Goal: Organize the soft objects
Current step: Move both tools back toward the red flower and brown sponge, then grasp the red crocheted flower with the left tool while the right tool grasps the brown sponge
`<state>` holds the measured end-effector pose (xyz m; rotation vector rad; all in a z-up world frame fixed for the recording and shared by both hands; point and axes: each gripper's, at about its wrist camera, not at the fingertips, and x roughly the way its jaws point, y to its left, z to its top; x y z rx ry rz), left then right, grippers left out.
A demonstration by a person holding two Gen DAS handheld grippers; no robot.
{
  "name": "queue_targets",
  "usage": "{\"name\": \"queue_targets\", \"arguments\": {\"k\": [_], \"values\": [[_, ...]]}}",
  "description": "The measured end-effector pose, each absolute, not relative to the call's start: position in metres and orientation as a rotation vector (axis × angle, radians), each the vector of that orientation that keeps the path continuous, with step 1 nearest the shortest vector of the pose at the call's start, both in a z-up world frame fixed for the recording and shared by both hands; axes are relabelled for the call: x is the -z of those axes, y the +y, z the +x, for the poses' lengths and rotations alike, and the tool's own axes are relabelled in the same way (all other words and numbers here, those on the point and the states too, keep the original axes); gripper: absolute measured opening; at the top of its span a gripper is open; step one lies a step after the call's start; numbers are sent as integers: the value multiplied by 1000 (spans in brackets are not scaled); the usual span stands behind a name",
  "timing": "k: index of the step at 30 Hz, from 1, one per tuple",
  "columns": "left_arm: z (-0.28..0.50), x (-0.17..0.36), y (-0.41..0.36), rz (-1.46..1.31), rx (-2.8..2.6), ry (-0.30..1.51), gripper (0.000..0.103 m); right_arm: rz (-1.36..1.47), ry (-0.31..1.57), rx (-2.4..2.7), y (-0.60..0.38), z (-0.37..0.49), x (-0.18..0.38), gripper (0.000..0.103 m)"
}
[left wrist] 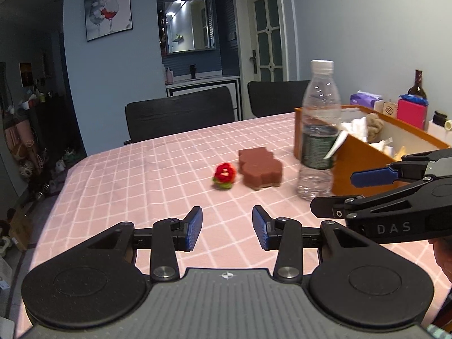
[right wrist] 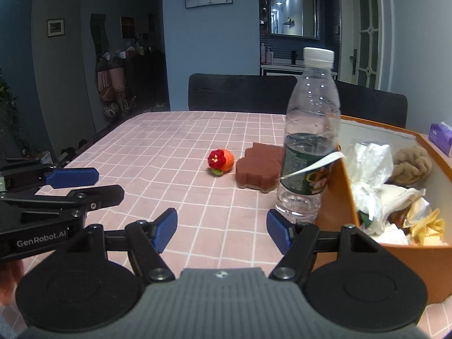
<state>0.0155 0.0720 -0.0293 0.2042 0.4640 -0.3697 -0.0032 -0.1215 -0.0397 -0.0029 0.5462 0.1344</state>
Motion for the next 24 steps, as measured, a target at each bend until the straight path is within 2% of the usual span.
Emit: {"name": "queue_targets", "arguments": {"k": [13,24], "values": [[84,32,92,251,445,502,49,-115,541,-40,-75,63,52,69],[136,45,93,312,543,486,54,-192,512,39,-64,107,66,66]]}}
